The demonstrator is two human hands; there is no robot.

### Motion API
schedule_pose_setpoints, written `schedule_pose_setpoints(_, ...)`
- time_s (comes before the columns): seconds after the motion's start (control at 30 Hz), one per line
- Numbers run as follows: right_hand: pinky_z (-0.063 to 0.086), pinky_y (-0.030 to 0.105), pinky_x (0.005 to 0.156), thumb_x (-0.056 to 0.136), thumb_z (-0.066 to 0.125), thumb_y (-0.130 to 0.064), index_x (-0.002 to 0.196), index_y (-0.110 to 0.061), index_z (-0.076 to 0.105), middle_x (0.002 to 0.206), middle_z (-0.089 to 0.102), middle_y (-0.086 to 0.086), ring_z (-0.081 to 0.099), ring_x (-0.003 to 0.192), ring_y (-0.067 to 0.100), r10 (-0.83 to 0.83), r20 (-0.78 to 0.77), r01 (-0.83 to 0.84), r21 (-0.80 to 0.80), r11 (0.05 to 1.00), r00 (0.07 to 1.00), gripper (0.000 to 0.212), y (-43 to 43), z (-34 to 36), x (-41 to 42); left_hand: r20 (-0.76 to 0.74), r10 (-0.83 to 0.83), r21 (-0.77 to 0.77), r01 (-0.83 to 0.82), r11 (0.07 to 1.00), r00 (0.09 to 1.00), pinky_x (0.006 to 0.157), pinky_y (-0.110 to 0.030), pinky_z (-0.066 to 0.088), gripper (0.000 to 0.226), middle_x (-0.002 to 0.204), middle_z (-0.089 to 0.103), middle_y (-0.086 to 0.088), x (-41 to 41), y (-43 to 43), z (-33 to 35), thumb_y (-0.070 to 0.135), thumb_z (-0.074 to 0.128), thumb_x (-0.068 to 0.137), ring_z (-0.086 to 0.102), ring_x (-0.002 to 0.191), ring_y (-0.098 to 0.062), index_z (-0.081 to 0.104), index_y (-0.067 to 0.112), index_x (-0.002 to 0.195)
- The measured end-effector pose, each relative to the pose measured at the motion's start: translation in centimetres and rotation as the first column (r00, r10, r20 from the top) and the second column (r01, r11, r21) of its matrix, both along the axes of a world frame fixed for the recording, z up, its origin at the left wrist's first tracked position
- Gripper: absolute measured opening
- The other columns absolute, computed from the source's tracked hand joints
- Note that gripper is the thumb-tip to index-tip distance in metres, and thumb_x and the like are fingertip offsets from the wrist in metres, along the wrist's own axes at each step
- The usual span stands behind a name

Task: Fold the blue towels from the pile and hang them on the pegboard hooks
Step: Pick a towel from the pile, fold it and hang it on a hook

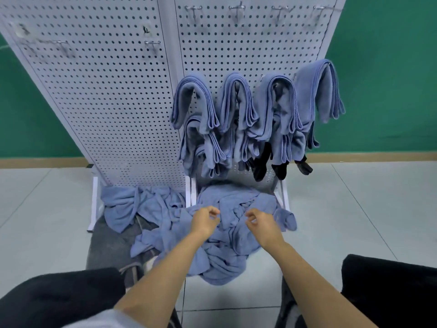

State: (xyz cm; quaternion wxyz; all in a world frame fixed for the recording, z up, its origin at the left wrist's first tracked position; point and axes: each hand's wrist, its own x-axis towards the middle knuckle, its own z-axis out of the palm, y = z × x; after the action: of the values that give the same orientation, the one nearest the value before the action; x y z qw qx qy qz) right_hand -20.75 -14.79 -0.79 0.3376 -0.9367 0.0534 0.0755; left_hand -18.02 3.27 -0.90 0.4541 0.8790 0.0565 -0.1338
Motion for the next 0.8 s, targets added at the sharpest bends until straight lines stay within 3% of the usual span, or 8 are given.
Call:
schedule_pose_setpoints(0.1,0.052,0.040,0.080,0.092,0.051,-0.013,0.112,-0.011,0.060,0.105,0.067,0.013,0.062,0.098,0.029,-0.004,-0.079,0.002,-0.019,1.000,0.997,0.022,-0.1,-2.9,1.9,-0.052,0.000,0.020,0.001,1.000,0.999,0.082,-0.020,0.044,0.020,0.104,0.067,-0.010,1.7,-0.7,-2.9,-0.002,0.056,0.089,0.058,0.091,-0.017,0.066,0.000,0.106)
schedule_pose_setpoints(0.23,0.052,0.040,0.080,0.092,0.050,-0.012,0.110,-0.012,0.060,0.108,0.066,0.012,0.062,0.097,0.029,-0.005,-0.133,0.002,-0.023,1.000,0.991,0.021,-0.6,-6.2,5.7,-0.085,-0.009,0.039,0.012,0.999,0.996,0.079,-0.024,0.046,0.019,0.097,0.067,-0.016,5.1,-2.1,-6.1,-0.005,0.053,0.087,0.060,0.090,-0.024,0.066,-0.002,0.100)
schedule_pose_setpoints(0.33,0.051,0.038,0.079,0.090,0.049,-0.007,0.109,-0.008,0.061,0.111,0.064,0.013,0.060,0.100,0.031,0.007,-0.129,-0.014,-0.055,0.998,0.992,0.023,-0.9,-8.4,9.1,-0.063,-0.016,0.103,0.022,0.994,0.998,0.087,-0.034,0.048,0.024,0.091,0.062,-0.012,7.8,-3.6,-8.3,-0.003,0.056,0.086,0.059,0.088,-0.022,0.060,0.019,0.078)
schedule_pose_setpoints(0.4,0.051,0.041,0.077,0.088,0.047,-0.003,0.105,-0.005,0.061,0.106,0.063,0.015,0.059,0.095,0.032,0.027,-0.106,-0.035,-0.079,0.996,0.994,0.022,-1.1,-9.6,11.3,-0.044,-0.012,0.171,0.019,0.985,0.999,0.085,-0.026,0.045,0.015,0.102,0.060,-0.008,9.4,-4.6,-9.4,0.004,0.059,0.085,0.059,0.097,-0.022,0.062,0.017,0.089)
schedule_pose_setpoints(0.47,0.050,0.042,0.079,0.088,0.047,0.000,0.109,-0.006,0.060,0.111,0.061,0.012,0.057,0.098,0.029,0.054,-0.095,-0.064,-0.109,0.992,0.994,0.026,-1.4,-10.7,13.4,-0.035,-0.042,0.260,0.050,0.964,0.998,0.088,-0.024,0.041,0.030,0.121,0.052,-0.007,10.8,-5.5,-10.6,0.015,0.064,0.086,0.052,0.113,-0.023,0.056,0.012,0.115)
schedule_pose_setpoints(0.53,0.048,0.038,0.086,0.089,0.046,0.002,0.119,-0.010,0.056,0.125,0.053,0.007,0.050,0.111,0.024,0.076,-0.096,-0.090,-0.149,0.985,0.993,0.034,-1.7,-11.9,15.3,-0.035,-0.093,0.375,0.100,0.922,0.995,0.091,-0.029,0.041,0.045,0.130,0.041,-0.004,11.7,-6.1,-11.7,0.029,0.066,0.086,0.041,0.122,-0.025,0.047,0.015,0.124)
schedule_pose_setpoints(0.67,0.037,0.035,0.100,0.088,0.048,0.002,0.131,-0.014,0.049,0.138,0.041,0.005,0.033,0.129,0.025,0.206,-0.147,-0.240,-0.271,0.932,0.967,0.046,-2.0,-14.1,18.0,0.008,-0.160,0.522,0.132,0.842,0.987,0.092,-0.030,0.043,0.042,0.131,0.038,-0.003,12.5,-6.5,-13.6,0.026,0.062,0.087,0.037,0.123,-0.026,0.047,0.017,0.124)
schedule_pose_setpoints(0.8,0.040,0.037,0.088,0.086,0.055,-0.002,0.102,-0.019,0.056,0.121,0.046,0.003,0.039,0.118,0.025,0.212,-0.121,-0.240,-0.299,0.924,0.970,0.023,-2.0,-15.4,18.9,0.101,-0.098,0.405,0.049,0.913,0.990,0.086,-0.028,0.045,0.019,0.120,0.049,0.000,12.8,-5.7,-15.0,0.011,0.057,0.090,0.047,0.113,-0.021,0.065,0.016,0.106)
